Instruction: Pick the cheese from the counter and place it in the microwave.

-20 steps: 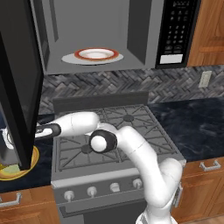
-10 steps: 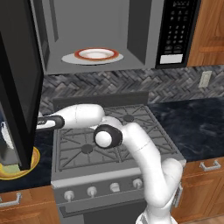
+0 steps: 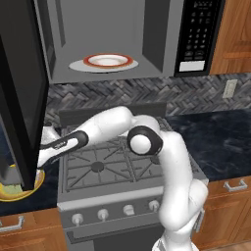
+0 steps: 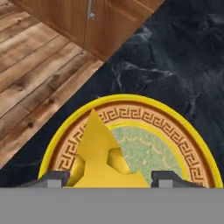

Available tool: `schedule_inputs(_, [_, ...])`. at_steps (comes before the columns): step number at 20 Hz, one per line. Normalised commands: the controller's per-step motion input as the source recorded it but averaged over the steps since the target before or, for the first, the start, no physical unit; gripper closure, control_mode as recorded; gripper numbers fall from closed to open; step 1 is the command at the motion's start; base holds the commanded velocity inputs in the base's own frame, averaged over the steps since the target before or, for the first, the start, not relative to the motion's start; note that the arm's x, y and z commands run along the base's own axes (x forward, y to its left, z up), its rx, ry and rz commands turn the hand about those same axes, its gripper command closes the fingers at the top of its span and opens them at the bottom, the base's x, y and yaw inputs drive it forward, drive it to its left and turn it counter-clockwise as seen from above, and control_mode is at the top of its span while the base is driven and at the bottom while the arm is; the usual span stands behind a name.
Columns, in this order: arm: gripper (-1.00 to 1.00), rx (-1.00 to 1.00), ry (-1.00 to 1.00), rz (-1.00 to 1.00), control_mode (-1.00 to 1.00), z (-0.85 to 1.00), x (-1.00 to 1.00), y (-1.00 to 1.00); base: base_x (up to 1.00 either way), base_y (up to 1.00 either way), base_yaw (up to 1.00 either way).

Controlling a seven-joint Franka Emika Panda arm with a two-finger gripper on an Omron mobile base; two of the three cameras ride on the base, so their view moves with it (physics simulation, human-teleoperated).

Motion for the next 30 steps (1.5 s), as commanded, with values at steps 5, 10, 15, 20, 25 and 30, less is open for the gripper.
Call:
schedule_inputs(5, [1.00,0.42,-0.06,-0.17,-1.00,-0.60,-0.25,-0.63,0.00,0.00,0.00])
schedule_inputs(10, [1.00,0.38,0.00,-0.21,-1.00,0.25,-0.28,-0.69,0.00,0.00,0.00])
schedule_inputs(15, [1.00,0.31,0.11,-0.24,-1.00,0.97,-0.59,-0.79,0.00,0.00,0.00])
schedule_inputs(20, [1.00,0.24,0.20,-0.21,-1.00,1.00,-0.46,-0.92,0.00,0.00,0.00])
schedule_inputs(25, [1.00,0.17,0.29,-0.21,-1.00,1.00,-0.26,-0.90,0.00,0.00,0.00])
schedule_inputs(30, [1.00,0.07,0.36,-0.22,-1.00,1.00,-0.06,-0.98,0.00,0.00,0.00])
